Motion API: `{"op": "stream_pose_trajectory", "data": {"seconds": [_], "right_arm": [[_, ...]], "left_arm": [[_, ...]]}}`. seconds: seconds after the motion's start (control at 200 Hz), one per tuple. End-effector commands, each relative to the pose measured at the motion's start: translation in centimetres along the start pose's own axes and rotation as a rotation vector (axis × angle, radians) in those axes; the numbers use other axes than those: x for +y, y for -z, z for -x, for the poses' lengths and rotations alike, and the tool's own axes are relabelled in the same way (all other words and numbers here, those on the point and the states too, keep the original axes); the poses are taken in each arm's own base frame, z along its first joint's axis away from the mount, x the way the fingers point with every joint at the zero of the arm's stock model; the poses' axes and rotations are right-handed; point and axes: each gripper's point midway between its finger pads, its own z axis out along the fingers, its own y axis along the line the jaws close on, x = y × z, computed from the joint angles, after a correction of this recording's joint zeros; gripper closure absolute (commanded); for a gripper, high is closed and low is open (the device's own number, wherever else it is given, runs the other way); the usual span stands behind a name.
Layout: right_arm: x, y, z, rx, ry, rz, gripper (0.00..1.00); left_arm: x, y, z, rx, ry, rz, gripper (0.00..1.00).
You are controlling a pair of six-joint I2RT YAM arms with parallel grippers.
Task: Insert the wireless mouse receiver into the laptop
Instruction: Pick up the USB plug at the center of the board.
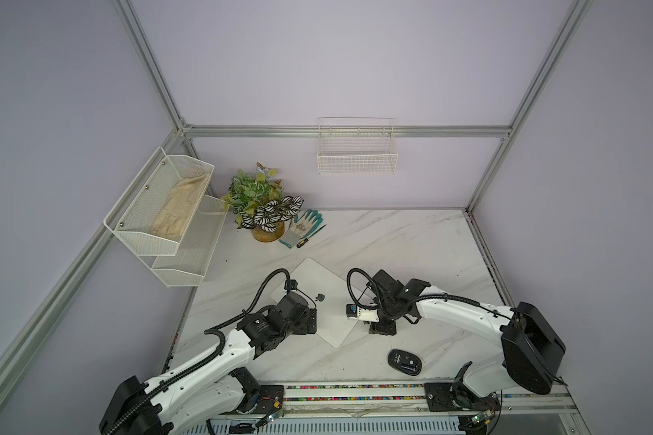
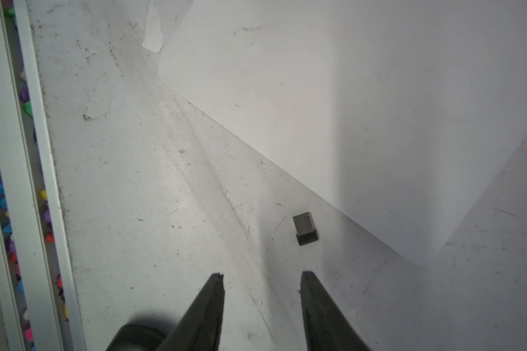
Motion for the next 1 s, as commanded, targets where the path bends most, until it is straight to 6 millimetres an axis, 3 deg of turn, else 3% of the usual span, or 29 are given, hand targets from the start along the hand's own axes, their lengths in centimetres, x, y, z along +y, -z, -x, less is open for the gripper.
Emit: {"op": "stream_pose_trajectory", "data": {"seconds": [0.0, 0.395, 0.995], "right_arm": [[-0.5, -1.1, 1.4, -0.062, 0.069, 0.021, 0.60], [-2.9, -2.4, 0.2, -0.059, 0.058, -0.012, 0.62], [-3.0, -4.3, -2.0, 0.025, 0.049, 0.010, 0.62]], "left_arm": [[-0.4, 0.1, 1.4, -0.032, 0.001, -0.013, 0.00], [0.3, -0.3, 0.3, -0.026, 0.039, -0.025, 0.00], [0.3, -0.2, 0.8, -0.031, 0.032, -0.033, 0.00]]}}
